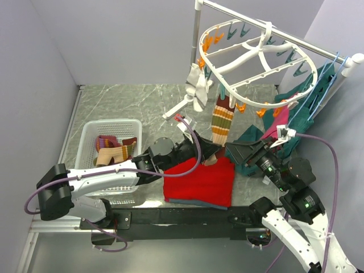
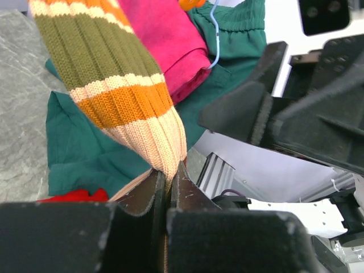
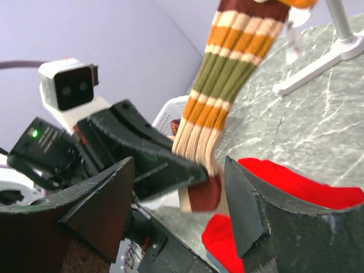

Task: Remove the socks clipped to the hanger

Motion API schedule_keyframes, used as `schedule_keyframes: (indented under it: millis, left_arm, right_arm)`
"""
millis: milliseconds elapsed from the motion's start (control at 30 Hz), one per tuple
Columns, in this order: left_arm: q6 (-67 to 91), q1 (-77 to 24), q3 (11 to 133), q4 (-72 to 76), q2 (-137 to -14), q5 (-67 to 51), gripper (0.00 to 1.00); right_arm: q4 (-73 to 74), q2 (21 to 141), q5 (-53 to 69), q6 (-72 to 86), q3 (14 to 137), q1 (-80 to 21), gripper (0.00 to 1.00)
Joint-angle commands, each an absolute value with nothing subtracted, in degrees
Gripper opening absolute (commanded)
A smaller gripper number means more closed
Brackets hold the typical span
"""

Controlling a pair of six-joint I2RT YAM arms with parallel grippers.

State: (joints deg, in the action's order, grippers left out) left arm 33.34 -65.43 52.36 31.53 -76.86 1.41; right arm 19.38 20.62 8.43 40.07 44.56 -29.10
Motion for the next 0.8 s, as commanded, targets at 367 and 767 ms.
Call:
schedule_keyframes:
  millis: [367, 767]
  left_arm:
    - [30.59, -66.71, 56.86, 30.24, -76.55, 1.15, 0.04]
    - [29.53, -66.71, 57.48, 28.21, -75.94, -2.54, 0.36]
  right_arm:
    - [8.89, 24.34, 8.61, 42.45, 41.13, -29.35, 0.49]
    - [7.73, 23.82, 6.95, 42.45, 39.82, -29.35, 0.00]
